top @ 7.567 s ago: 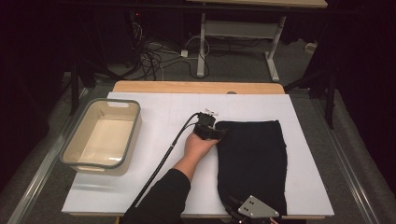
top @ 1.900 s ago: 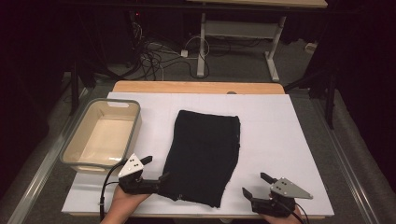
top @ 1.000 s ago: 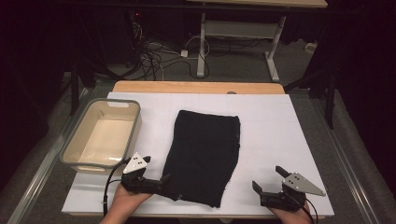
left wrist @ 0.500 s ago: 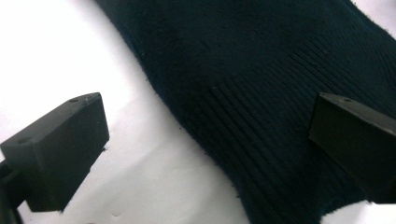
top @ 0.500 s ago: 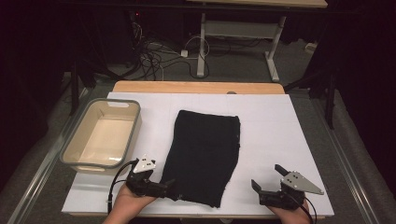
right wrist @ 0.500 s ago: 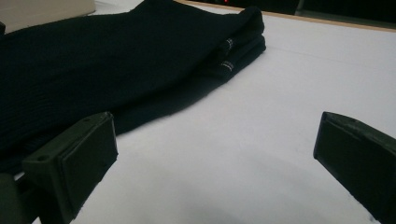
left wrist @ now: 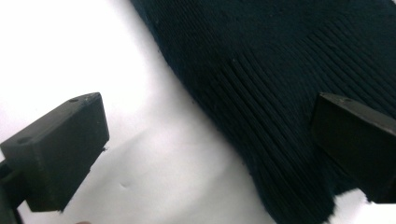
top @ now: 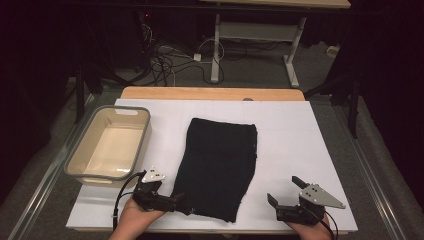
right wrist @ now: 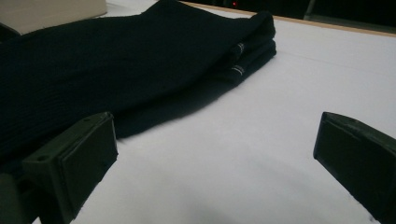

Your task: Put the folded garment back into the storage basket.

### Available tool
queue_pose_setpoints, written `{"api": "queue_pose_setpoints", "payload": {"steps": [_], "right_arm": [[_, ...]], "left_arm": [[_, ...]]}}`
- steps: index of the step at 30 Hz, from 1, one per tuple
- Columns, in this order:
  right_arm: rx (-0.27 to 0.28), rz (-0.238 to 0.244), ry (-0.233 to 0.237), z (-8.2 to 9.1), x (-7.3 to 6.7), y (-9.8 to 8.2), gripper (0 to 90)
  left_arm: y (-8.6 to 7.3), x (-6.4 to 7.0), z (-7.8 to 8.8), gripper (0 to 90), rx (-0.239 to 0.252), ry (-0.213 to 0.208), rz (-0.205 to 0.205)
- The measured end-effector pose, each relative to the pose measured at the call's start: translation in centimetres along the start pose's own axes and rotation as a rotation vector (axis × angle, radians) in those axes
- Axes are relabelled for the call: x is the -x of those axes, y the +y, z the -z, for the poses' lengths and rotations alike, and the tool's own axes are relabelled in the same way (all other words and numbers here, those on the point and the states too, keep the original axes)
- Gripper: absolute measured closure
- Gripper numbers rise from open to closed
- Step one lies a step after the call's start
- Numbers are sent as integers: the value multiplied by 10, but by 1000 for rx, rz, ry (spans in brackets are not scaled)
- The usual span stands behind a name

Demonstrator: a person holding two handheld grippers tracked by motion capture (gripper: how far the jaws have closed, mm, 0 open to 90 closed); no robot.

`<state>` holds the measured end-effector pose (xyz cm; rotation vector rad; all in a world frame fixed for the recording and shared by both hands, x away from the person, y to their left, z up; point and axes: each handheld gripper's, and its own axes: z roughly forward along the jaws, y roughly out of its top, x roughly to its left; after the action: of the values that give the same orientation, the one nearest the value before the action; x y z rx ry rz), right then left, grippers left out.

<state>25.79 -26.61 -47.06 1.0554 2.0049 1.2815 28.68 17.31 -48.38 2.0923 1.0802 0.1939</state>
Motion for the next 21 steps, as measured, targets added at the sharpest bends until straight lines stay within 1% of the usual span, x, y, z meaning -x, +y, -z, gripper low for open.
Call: {"api": "queue_pose_setpoints", "payload": {"steps": [2, 4, 5, 8, 10, 12, 14, 15, 16, 17, 18, 19, 20, 21], "right_arm": [[5, 6, 4, -1, 0, 1, 0], [5, 12, 11, -3, 0, 2, 0], [5, 13, 13, -4, 0, 3, 0], [3, 15, 20, -7, -1, 3, 0], [-1, 17, 26, -9, -3, 3, 1], [-6, 20, 28, -10, -5, 3, 1], [-12, 26, 29, -12, -6, 3, 1], [-12, 28, 29, -12, -7, 3, 1], [-13, 30, 27, -13, -7, 3, 1], [-14, 30, 27, -13, -8, 3, 1], [-16, 31, 28, -13, -8, 3, 1], [-19, 30, 26, -13, -9, 3, 1], [-22, 27, 23, -14, -9, 2, 1], [-24, 26, 22, -14, -9, 2, 2]], "left_arm": [[0, 2, 4, 0, 1, -8, -5], [0, 2, 8, 0, 12, -25, 4], [0, 3, 9, 0, 10, -35, 6], [-2, 6, 6, 0, -23, -44, -6], [-4, 6, 3, 7, -42, -58, -1], [-6, 5, -2, 72, -64, -75, -1], [-7, 6, -2, 118, -64, -82, -5], [-7, 7, -1, 156, -68, -96, -16], [-7, 8, -1, 212, -69, -110, -20], [-7, 9, -1, 256, -70, -116, -22], [-7, 11, -2, 282, -73, -120, -30], [-7, 12, -2, 318, -71, -134, -29], [-6, 12, -3, 353, -73, -137, -28], [-6, 13, -3, 357, -74, -143, -28]]}}
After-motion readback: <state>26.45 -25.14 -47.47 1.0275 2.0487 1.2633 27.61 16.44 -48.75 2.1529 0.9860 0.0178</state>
